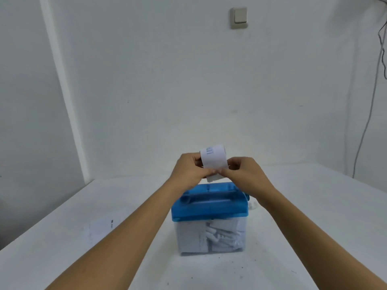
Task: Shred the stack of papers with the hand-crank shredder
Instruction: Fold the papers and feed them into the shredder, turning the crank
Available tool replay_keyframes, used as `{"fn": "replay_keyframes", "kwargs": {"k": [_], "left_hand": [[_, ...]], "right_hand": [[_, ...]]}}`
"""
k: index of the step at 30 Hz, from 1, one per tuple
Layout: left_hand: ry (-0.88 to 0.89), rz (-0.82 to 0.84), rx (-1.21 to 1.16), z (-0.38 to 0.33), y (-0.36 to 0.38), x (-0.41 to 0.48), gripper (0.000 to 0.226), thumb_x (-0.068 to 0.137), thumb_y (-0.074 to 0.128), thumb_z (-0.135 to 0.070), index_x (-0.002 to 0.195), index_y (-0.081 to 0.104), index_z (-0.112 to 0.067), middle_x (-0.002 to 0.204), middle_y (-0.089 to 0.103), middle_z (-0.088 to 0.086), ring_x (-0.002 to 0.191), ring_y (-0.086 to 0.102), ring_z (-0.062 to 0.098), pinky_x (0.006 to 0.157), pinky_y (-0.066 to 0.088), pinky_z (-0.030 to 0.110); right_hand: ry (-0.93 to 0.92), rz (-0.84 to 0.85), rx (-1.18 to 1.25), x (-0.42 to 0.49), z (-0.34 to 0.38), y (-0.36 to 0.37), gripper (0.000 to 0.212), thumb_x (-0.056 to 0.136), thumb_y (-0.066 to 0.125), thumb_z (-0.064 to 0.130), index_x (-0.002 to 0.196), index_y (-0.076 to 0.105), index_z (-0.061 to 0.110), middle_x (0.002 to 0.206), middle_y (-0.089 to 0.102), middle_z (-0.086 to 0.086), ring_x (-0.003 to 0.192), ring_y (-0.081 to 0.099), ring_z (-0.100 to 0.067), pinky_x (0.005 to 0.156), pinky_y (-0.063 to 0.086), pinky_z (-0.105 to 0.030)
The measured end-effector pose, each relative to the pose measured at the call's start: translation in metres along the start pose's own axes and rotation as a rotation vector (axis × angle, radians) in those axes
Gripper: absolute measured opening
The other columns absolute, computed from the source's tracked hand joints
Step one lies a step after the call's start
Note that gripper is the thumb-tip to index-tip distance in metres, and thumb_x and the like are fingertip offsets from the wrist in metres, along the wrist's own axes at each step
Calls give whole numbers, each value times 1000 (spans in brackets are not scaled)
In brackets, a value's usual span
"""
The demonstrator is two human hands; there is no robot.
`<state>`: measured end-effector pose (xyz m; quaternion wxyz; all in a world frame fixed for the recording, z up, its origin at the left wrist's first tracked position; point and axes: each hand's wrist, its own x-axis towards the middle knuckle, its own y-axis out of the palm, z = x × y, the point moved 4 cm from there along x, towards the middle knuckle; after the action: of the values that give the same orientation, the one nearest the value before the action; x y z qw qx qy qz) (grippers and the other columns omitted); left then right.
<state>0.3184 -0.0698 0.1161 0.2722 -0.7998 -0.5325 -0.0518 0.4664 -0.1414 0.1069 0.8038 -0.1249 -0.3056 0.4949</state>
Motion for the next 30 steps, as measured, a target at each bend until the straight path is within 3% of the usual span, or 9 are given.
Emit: {"fn": "replay_keyframes", "kwargs": {"k": [4,8,21,26,28,30], "left_hand": [[1,62,68,14,16,1,49,79,83,-9,125,70,-19,108,76,-6,96,72,9,89,59,30],[39,129,189,11,13,-2,50,81,82,-15,129,68,-22,111,75,-9,96,71,4,88,57,23],[11,208,222,22,4,-5,22,81,82,-18,102,76,-21,94,77,-8,87,72,9,83,58,24],[-3,210,230,23,5,-6,33,82,82,-19,114,74,-21,101,76,-7,91,70,9,77,55,17],[-6,211,228,24,5,-5,36,83,81,-19,118,73,-21,103,75,-7,92,69,9,75,53,15],[-7,213,235,24,5,-5,36,84,81,-19,119,72,-20,102,75,-8,92,69,8,76,54,16]], "right_hand": [[13,-8,-36,-3,-20,-2,12,93,66,30,94,68,19,85,67,5,76,61,-11,60,43,-17],[18,3,-80,-6,-28,-4,15,92,67,32,88,70,18,79,65,5,71,59,-9,59,41,-15],[-97,-34,-121,-12,-35,-4,18,92,69,33,105,73,23,90,66,15,82,61,-1,62,45,-9],[-76,-168,-33,-17,-49,-16,24,98,54,12,110,64,30,101,65,15,92,60,-1,66,44,-6],[-60,-195,-43,-27,-61,-18,39,94,52,-2,115,58,30,108,63,13,100,59,-5,78,50,-11],[-74,-63,-124,-39,-74,-5,60,88,55,-8,133,47,31,127,57,13,114,53,-4,100,50,-27]]}}
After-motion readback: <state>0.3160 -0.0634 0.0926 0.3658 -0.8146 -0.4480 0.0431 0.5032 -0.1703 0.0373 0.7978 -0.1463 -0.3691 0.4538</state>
